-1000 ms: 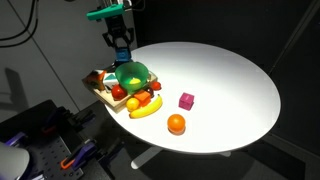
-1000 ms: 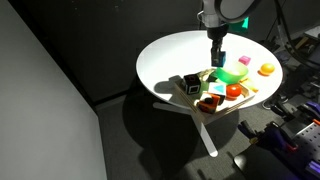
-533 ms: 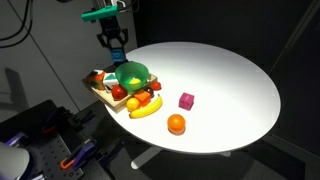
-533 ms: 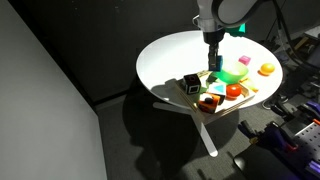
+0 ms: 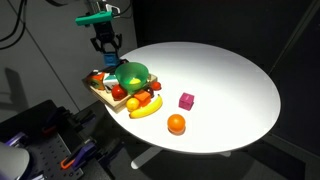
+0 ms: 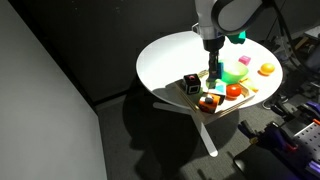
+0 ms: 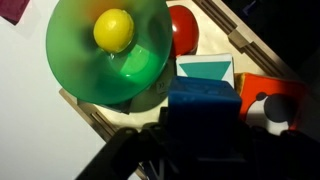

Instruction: Move the blue block from the table to the tray

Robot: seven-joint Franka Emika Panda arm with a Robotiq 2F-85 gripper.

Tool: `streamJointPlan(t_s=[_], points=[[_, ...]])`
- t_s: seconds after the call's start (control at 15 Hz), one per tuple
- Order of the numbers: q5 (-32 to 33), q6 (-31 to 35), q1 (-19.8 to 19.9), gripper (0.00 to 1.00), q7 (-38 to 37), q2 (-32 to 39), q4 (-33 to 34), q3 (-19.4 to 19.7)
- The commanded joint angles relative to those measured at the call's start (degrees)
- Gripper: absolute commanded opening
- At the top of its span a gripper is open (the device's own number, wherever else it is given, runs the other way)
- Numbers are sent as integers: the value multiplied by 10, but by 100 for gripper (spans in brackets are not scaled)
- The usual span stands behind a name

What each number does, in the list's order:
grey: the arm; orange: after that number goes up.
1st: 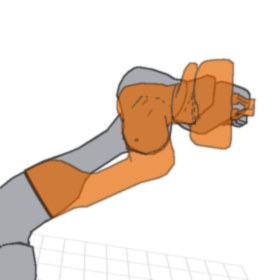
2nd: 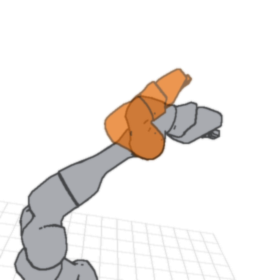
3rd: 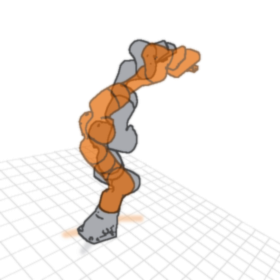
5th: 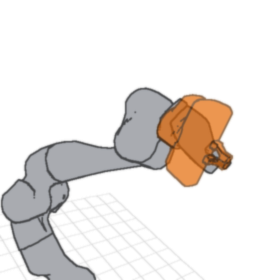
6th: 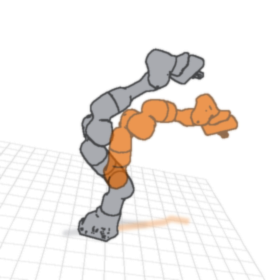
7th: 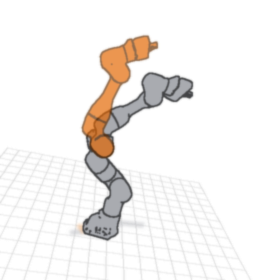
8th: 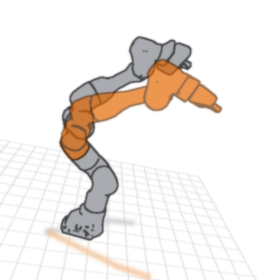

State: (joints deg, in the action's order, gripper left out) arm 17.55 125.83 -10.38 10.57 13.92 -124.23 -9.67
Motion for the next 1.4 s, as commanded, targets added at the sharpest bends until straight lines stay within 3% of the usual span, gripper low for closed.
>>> streamJointPlan(t_s=[0.0,0.33,0.67,0.73,0.8,1.0,1.33], points=[[-41,14,11,30,18,-28,-35,-4],[-91,65,21,30,40,-35,-71,-3],[-100,117,32,30,55,-35,-98,-1],[-99,122,33,80,55,-35,-101,0],[-98,125,34,81,55,-34,-103,0],[-98,127,37,100,55,-34,-103,1],[-100,107,36,100,47,-53,-96,1]])
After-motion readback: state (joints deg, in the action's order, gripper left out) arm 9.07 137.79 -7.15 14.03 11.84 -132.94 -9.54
